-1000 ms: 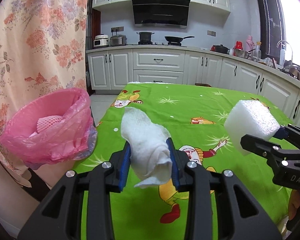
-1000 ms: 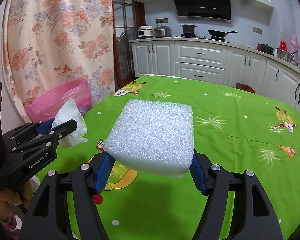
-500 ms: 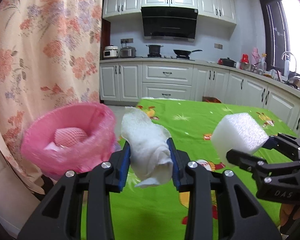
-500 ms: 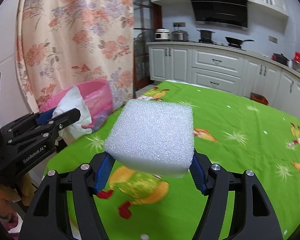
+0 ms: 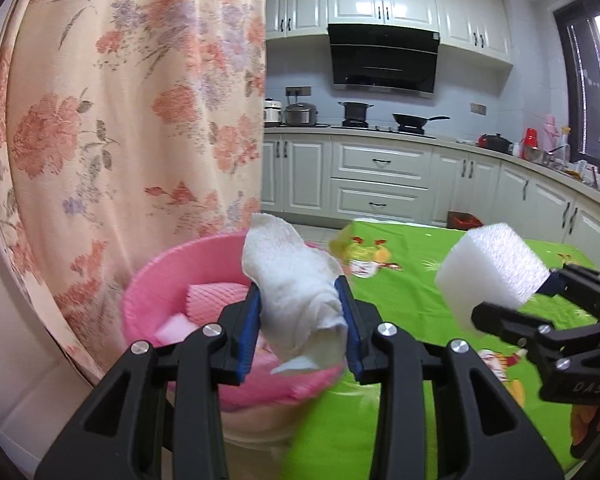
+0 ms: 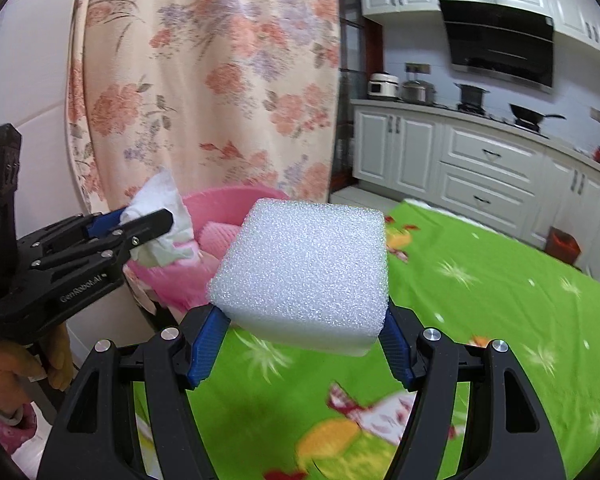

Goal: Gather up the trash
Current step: 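Carry the tissue and white foam block over the pink bin, then open both tools to drop the tissue and foam block into the bin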

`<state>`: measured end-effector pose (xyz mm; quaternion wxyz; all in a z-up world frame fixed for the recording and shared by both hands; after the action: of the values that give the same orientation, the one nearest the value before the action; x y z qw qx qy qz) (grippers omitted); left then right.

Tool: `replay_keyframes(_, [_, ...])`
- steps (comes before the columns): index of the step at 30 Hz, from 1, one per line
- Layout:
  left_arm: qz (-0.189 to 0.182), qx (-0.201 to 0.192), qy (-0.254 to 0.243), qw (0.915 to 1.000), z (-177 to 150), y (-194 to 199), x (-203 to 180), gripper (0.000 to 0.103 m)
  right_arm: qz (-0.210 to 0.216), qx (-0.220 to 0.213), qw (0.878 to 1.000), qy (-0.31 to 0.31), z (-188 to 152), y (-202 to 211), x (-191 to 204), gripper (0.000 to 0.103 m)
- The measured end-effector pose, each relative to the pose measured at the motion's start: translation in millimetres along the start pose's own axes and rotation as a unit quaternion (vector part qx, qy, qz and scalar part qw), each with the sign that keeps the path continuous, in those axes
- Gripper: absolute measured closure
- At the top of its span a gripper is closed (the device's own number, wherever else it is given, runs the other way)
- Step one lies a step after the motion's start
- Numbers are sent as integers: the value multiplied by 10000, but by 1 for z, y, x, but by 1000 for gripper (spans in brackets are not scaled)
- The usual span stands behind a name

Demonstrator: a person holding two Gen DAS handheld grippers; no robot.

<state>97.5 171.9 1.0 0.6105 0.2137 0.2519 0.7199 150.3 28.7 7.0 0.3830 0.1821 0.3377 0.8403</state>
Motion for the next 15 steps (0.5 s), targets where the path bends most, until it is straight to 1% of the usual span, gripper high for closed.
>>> replay_keyframes(2, [61,25,65,10000,8,-4,17,67,78,-36,9999,96,13,-5,8,38])
replay_keyframes(6, [48,71,210,9997,19,-16,45,66,175,-17,9995,246,34,-22,22,38])
replay_keyframes(8, [34,78,187,9998,25,-22,53,66,213,5,9993,297,41,-31,26,38])
replay_keyframes(12, [126,110,118,9998,34,-35,72,66,232,107,9991,352,52,-51,31,38])
replay_keyframes(15, [108,172,208,9996,39,-44,86,64,241,158,9988,384,58,-62,34,38])
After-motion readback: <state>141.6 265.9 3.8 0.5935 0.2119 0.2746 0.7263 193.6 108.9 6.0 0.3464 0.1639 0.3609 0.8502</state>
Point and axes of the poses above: each gripper's, at about its wrist camera, not at the fingertips, and y roughly against the way its jaws point, x to its left, z to its top, the point moved 1 cm from there along -y, roughly the way its jaws point, and after that the axes turned 15 degrees about x, right-handed, at the moved point
